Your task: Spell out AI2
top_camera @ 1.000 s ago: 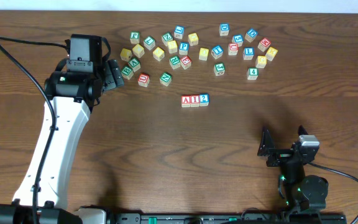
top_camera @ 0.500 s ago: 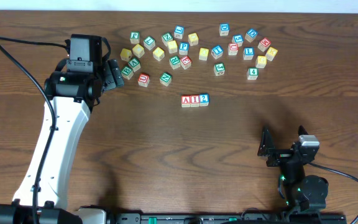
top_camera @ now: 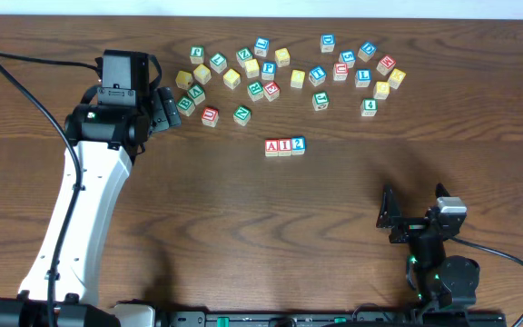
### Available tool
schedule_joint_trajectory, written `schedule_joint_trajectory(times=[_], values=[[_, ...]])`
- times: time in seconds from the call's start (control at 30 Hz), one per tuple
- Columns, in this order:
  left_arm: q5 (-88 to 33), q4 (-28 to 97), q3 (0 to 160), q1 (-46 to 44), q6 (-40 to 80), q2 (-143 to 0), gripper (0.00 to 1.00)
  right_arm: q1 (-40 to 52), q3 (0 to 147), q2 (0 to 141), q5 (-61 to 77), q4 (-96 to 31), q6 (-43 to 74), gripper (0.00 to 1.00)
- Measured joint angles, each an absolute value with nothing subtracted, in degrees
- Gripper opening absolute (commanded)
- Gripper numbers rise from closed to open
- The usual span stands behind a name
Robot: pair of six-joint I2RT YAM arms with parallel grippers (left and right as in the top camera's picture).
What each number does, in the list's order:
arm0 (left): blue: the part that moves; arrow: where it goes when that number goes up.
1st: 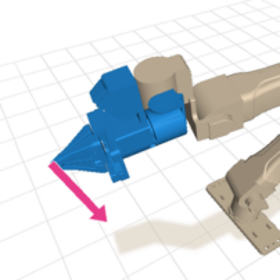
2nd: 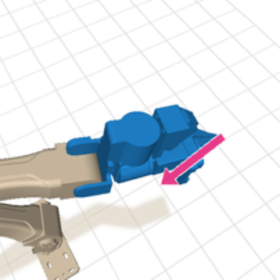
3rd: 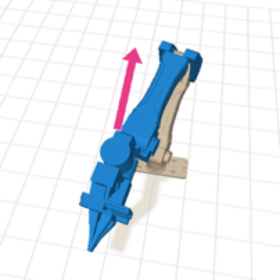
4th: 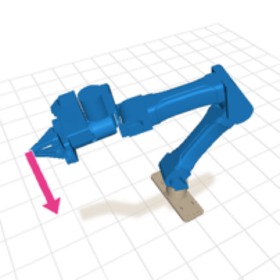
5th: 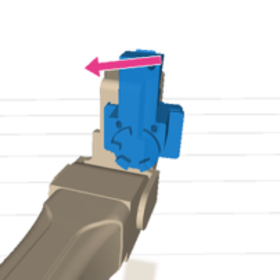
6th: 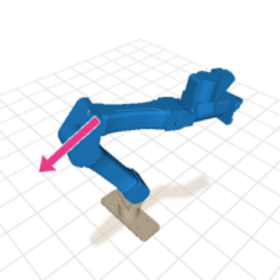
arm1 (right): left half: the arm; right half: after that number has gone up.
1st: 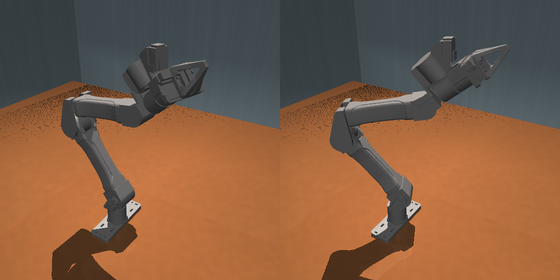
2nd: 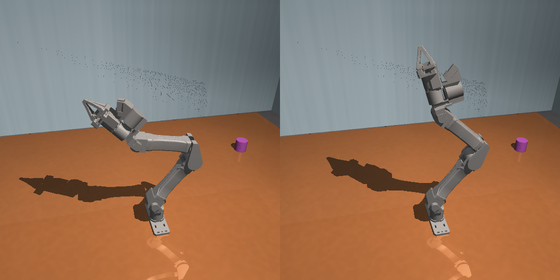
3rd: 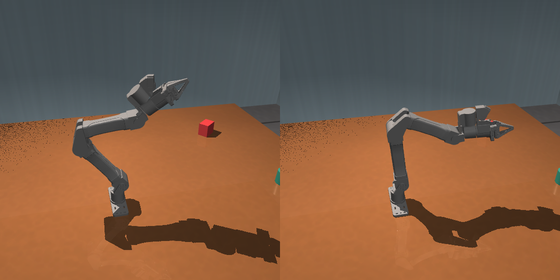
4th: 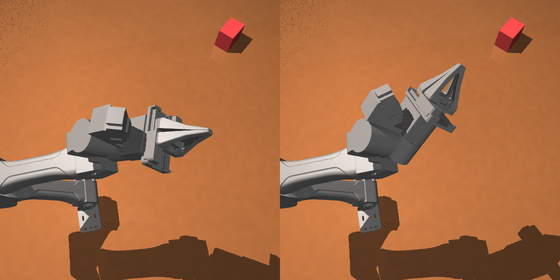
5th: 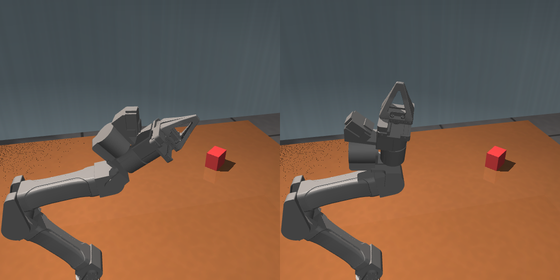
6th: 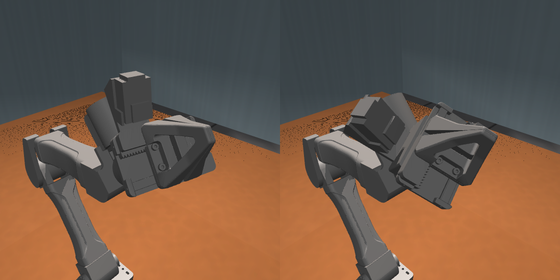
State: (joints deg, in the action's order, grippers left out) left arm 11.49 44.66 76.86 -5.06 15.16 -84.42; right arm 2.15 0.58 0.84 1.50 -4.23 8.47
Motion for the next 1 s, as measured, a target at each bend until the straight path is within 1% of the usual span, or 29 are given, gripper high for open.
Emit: schedule_joint_trajectory(times=[0.3, 0.43, 0.67, 0.83, 1.0], values=[[12.0, 44.8, 76.9, -5.1, 14.7, -84.3, 1.00, 2.2, 0.6, 0.8, 1.5, -4.2, 8.5, 0.99], [12.0, 42.7, 75.2, -5.1, 14.5, -80.8, 1.00, 2.2, 0.6, 0.8, 1.5, -4.2, 8.5, 0.99], [11.9, 26.9, 60.2, -3.2, 13.6, -61.7, 1.00, 2.2, 0.6, 0.8, 1.5, -4.2, 8.5, 0.99], [8.6, 11.5, 42.6, -0.1, 11.2, -47.0, 1.00, 2.2, 0.6, 0.8, 1.5, -4.2, 8.5, 0.99], [5.5, 2.4, 27.4, 2.2, 10.0, -34.8, 1.00, 2.2, 0.6, 0.8, 1.5, -4.2, 8.5, 0.99]])
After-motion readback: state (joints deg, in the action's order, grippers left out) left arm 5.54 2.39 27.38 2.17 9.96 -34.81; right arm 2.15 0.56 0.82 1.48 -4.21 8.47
